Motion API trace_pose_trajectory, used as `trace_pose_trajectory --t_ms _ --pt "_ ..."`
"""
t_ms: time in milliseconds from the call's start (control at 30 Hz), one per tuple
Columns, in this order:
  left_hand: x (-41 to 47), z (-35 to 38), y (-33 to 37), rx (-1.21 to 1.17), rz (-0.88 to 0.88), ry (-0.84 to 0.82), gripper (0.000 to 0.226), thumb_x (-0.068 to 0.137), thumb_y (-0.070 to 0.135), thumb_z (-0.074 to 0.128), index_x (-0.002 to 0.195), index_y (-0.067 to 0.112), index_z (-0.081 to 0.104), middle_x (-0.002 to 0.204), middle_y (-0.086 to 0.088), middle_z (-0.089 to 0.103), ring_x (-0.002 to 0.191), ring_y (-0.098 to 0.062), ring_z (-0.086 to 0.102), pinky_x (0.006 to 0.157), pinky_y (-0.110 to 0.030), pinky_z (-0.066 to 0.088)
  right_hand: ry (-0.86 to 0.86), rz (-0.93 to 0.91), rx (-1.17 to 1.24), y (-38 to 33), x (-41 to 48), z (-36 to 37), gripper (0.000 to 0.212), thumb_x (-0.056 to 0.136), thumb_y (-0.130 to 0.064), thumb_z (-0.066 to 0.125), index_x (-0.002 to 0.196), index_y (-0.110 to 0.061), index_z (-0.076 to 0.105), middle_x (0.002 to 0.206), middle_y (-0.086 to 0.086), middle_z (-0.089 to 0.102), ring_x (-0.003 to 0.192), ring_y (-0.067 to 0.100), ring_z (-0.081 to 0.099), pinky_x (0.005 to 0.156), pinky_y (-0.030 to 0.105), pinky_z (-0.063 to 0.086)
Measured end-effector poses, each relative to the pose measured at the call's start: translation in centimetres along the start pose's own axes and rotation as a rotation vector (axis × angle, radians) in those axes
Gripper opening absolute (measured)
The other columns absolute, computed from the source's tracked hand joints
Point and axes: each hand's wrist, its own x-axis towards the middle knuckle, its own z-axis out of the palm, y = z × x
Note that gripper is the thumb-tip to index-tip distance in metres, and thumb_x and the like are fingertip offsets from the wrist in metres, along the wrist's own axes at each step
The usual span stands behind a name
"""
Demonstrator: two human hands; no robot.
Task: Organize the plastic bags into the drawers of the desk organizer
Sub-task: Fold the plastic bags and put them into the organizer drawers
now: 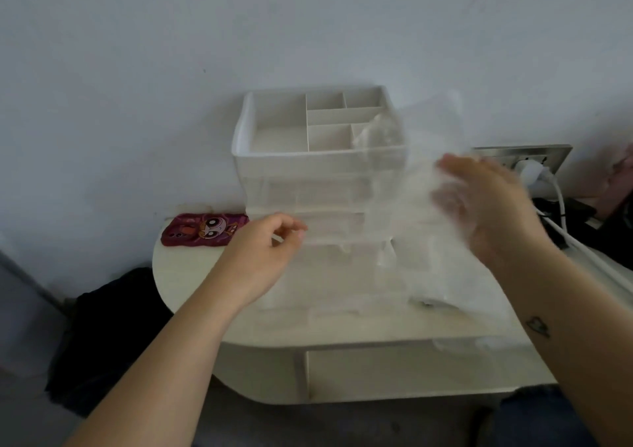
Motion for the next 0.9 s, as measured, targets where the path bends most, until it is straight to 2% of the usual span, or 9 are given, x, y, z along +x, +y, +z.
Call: trace_pose_trajectory --t_ms 67,133,233,300,467,567,700,800,900 --pt "-0.6 0.5 -0.2 0.125 0.030 -0.239 0.017 0.090 0.032 0.060 0.107 0.032 0.064 0.094 0.016 0.062 0.078 0.005 0.057 0.066 -0.005 0.040 0.184 -0.333 0.001 -0.8 -0.5 -0.2 0.029 0.085 -0.013 0.062 0.064 -0.025 0.046 0.060 -0.008 0.043 0.053 0.009 0.038 0.052 0.022 0.041" --pt "-1.2 1.6 -0.5 0.303 0.022 -0.473 0.028 0.089 0.033 0.061 0.117 0.031 0.060 0.105 0.018 0.059 0.091 0.003 0.055 0.078 -0.013 0.041 0.238 -0.674 -0.034 -1.1 -1.7 0.1 0.023 0.084 -0.016 0.059 0.068 -0.028 0.047 0.064 -0.009 0.042 0.059 0.012 0.037 0.055 0.028 0.035" --pt "-1.4 2.9 -0.6 0.459 -0.012 -0.585 0.021 0.093 0.024 0.055 0.112 0.024 0.064 0.114 0.010 0.059 0.100 -0.006 0.056 0.087 -0.021 0.045 0.057 -1.103 -0.328 0.4 -3.4 1.0 0.015 0.087 -0.009 0.057 0.080 -0.019 0.048 0.085 0.003 0.053 0.079 0.016 0.051 0.072 0.028 0.040" --pt "-1.3 3.1 -0.5 0.477 -0.024 -0.575 0.019 0.094 0.016 0.052 0.106 0.020 0.066 0.113 0.006 0.060 0.097 -0.011 0.058 0.085 -0.022 0.047 -0.191 -1.194 -0.644 2.6 -3.9 1.3 0.010 0.085 -0.011 0.062 0.078 -0.010 0.054 0.100 0.010 0.057 0.095 0.018 0.054 0.084 0.025 0.040" --pt "-1.8 2.7 -0.7 0.435 -0.027 -0.595 0.023 0.089 0.011 0.053 0.103 0.022 0.069 0.108 0.007 0.062 0.091 -0.007 0.058 0.075 -0.015 0.046 -0.701 -0.861 -1.224 8.8 -3.7 1.0 0.009 0.080 -0.015 0.070 0.082 -0.011 0.063 0.119 0.006 0.060 0.105 0.023 0.057 0.080 0.033 0.052" --pt "-2.1 2.4 -0.6 0.405 -0.026 -0.650 0.022 0.090 0.018 0.058 0.108 0.026 0.068 0.114 0.011 0.062 0.095 -0.003 0.058 0.083 -0.018 0.047 -0.819 -0.712 -1.271 11.1 -3.2 1.0 0.008 0.086 -0.023 0.066 0.089 -0.018 0.062 0.122 -0.002 0.056 0.110 0.016 0.052 0.087 0.026 0.047" --pt "-2.0 0.1 -1.1 0.367 -0.075 -0.698 0.028 0.087 0.032 0.064 0.114 0.030 0.066 0.113 0.019 0.063 0.098 0.005 0.057 0.089 -0.016 0.044 -0.883 -0.523 -1.284 12.1 -2.9 2.1 0.010 0.086 -0.032 0.065 0.085 -0.026 0.058 0.115 -0.006 0.056 0.108 0.014 0.050 0.091 0.028 0.044" --pt "-1.7 -1.7 -1.6 0.305 -0.101 -0.498 0.010 0.088 0.033 0.063 0.096 0.035 0.068 0.097 0.022 0.065 0.087 0.010 0.057 0.080 -0.013 0.046 -0.911 -0.393 -1.308 12.2 -2.6 2.8 0.013 0.084 -0.035 0.067 0.080 -0.030 0.055 0.108 -0.009 0.056 0.106 0.010 0.049 0.095 0.028 0.042" --pt "-1.1 -1.0 -1.5 0.322 -0.058 -0.217 0.017 0.092 0.023 0.055 0.104 0.029 0.066 0.103 0.015 0.064 0.090 0.003 0.059 0.078 -0.015 0.046 -0.917 -0.310 -1.360 12.3 -2.5 3.5 0.012 0.083 -0.037 0.066 0.081 -0.030 0.057 0.104 -0.010 0.054 0.105 0.010 0.048 0.093 0.029 0.043"
